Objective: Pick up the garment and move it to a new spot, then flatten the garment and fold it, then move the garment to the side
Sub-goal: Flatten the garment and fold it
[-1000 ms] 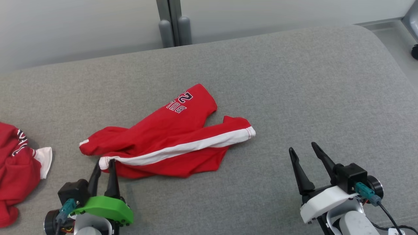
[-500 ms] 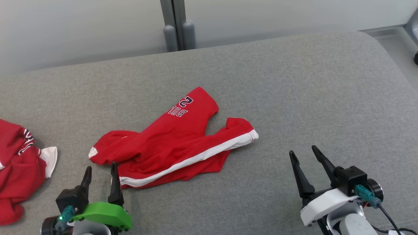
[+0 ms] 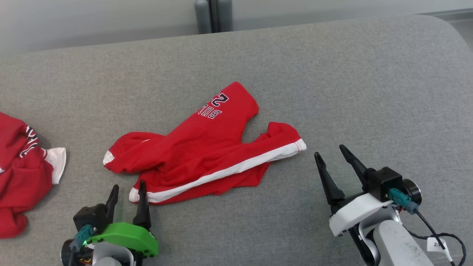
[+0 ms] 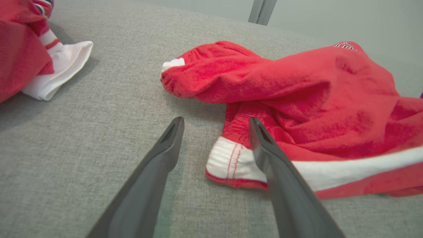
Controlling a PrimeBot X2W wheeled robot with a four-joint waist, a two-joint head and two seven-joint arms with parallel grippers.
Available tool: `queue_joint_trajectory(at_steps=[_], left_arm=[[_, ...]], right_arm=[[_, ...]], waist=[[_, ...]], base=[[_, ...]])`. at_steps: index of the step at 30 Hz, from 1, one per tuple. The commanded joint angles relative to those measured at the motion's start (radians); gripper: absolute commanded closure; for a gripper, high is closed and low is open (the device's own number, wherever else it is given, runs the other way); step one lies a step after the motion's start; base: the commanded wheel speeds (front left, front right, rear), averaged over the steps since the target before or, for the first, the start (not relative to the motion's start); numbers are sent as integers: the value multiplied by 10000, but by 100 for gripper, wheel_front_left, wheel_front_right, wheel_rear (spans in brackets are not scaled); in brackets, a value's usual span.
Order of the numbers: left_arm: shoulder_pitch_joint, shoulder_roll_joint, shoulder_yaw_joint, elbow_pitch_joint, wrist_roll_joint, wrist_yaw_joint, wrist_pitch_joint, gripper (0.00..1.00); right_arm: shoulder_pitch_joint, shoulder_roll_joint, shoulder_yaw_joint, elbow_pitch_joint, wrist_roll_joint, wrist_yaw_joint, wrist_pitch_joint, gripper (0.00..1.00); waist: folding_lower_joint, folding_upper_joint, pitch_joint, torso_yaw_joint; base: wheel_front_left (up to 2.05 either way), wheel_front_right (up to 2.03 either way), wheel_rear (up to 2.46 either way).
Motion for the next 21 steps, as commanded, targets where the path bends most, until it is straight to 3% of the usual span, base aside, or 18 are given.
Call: queue_joint_trajectory(at_steps=[1, 12, 21], left_arm=[[-178, 33, -37, 81, -137, -42, -9, 0], [-23, 41, -1187, 177, -1499, -108, -9, 0], [26, 94, -1009, -144, -1558, -111, -9, 0]], right_arm=[[-119, -39, 10, 37, -15, -3, -2, 0], [54, -39, -8, 86, -4, -3, -2, 0], [-9, -37, 32, 69, 27, -3, -2, 0]], waist=[[0, 0, 229, 139], [0, 0, 303, 341], [0, 0, 282, 411]], base=[[0, 0, 0], [0, 0, 0], [0, 0, 0]])
